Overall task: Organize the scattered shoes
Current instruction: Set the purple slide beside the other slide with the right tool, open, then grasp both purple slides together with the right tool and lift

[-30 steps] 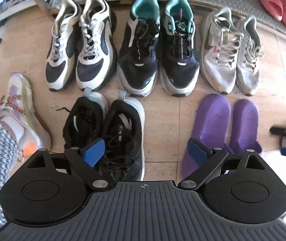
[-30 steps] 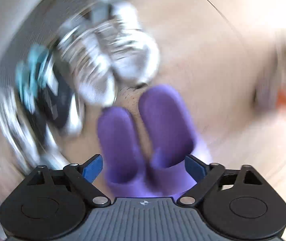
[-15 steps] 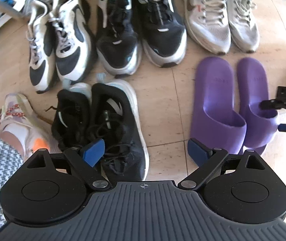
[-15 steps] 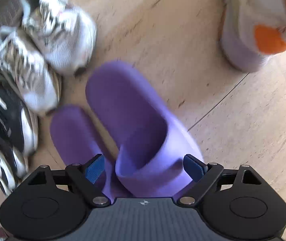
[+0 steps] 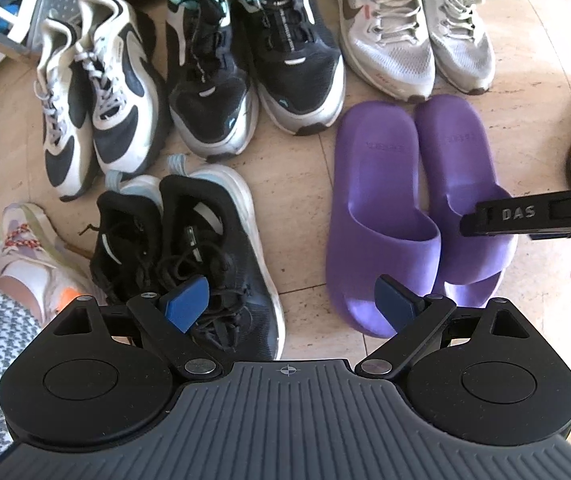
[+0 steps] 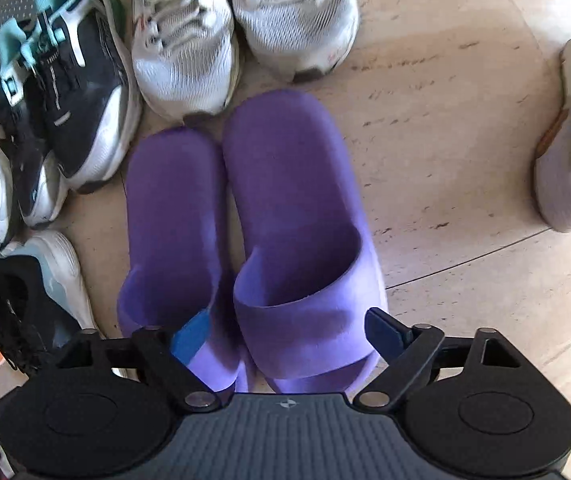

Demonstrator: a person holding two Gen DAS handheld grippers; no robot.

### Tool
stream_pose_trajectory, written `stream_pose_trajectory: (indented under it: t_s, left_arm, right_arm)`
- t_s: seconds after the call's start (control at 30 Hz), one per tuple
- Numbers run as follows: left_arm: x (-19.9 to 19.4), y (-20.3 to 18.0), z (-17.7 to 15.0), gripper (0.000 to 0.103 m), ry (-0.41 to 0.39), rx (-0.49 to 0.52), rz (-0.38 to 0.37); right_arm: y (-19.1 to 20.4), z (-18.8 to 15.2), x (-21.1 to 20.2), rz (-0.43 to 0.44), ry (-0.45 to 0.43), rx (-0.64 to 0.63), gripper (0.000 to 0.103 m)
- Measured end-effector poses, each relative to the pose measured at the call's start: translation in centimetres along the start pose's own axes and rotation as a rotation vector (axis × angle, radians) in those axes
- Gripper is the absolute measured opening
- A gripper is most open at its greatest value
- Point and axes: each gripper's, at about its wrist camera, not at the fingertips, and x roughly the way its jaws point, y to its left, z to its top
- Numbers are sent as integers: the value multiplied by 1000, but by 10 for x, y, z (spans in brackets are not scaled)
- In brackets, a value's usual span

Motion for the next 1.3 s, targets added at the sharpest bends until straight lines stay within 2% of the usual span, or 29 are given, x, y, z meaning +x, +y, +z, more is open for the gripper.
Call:
stream_pose_trajectory:
  t_s: [0.27,0.53,0.63,0.7,0.73,0.77,0.8,0.83,0.87,0.97,1.03,1.2,1.3]
  left_arm:
    - [-29,1,-2,94,-91,-8,-37]
    - [-61,6,-9,94,-186,-11,-64]
    - [-67,11,-15,94,-204,-18,-67]
    - [-68,16,-22,94,-204,-24,-58]
    - [-67,18,-25,94,-198,-29,-50]
    - [-65,21,-28,94,-190,-36,-42]
    - [-63,25,-30,94,-180,-44,-33]
    - [-61,27,-30,94,-169,-53,-26]
    - [-59,30,-31,94,-159,-63,-18]
    - [-50,35,-28,94,-128,-89,-7]
    - [-45,35,-26,94,-115,-93,-11]
    - [-26,34,-15,94,-73,-103,-31]
    - [-16,40,-10,94,-45,-135,-35]
  right_arm:
    - [1,-17,-49,-33,-59,9,91]
    - [11,-49,-118,-54,-110,-4,91]
    - [25,-63,-150,-77,-195,-94,91]
    - [32,-72,-167,-65,-304,-168,90]
    - [36,-76,-176,-56,-368,-210,89]
    - [37,-77,-177,-33,-388,-221,82]
    - [34,-75,-170,4,-363,-200,74]
    - [32,-72,-163,40,-338,-180,53]
    - [29,-69,-153,71,-301,-158,44]
    - [22,-58,-120,111,-159,-96,42]
    - [23,-49,-107,142,-99,-85,42]
    - [31,-25,-86,168,-38,-76,43]
    - [38,-11,-69,120,3,-94,45]
